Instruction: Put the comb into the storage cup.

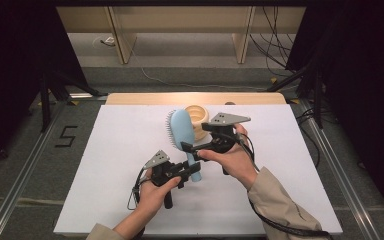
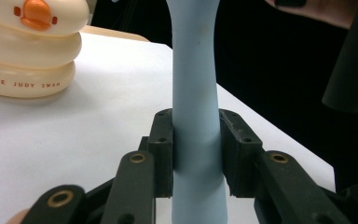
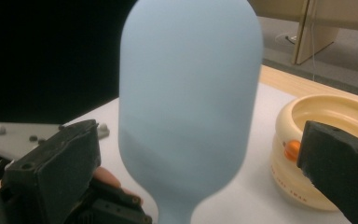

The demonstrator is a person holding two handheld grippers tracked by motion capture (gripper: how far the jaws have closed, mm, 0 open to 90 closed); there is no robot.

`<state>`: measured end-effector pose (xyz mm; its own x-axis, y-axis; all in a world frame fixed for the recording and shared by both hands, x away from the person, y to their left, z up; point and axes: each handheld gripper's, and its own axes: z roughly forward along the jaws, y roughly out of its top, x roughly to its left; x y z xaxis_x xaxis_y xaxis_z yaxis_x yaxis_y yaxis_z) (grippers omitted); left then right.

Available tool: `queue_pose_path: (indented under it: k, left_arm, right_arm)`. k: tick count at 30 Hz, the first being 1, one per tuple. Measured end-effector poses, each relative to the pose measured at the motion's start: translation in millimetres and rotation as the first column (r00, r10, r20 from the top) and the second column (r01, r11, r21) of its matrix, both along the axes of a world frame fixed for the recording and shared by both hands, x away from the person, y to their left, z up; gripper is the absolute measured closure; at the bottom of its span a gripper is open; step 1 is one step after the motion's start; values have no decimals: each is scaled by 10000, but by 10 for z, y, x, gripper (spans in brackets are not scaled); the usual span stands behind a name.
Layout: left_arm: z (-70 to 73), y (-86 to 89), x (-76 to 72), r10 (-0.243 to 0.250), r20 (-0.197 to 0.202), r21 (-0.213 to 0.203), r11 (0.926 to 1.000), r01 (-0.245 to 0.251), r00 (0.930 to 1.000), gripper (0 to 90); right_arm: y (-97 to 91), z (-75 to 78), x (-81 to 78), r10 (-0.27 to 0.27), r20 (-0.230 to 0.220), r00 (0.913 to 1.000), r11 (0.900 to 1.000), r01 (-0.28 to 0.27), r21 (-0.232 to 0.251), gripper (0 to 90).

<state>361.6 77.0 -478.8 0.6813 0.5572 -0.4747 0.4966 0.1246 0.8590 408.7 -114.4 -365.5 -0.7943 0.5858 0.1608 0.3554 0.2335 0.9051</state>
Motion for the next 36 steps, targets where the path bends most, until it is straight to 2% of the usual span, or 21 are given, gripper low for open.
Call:
queue_pose_path:
  k: [6,12,20,36]
  left_arm:
    - [4,-1,-5,-68,16,13,10000,68,10000,677]
    - [2,-9,-9,-121,13,15,9999,121,9999,677]
    - [0,-11,-8,-126,33,0,9999,126,9999,677]
    - [6,-14,-12,-168,101,94,9998,167,9998,677]
  right_arm:
    - [130,141,83,114,129,9999,9999,-113,-82,2]
    - [256,239,174,255,58,9997,9995,-254,-171,3]
    - [336,258,283,227,-152,9996,9994,-230,-243,3]
    - [408,267,324,262,-289,9992,9993,-270,-262,20]
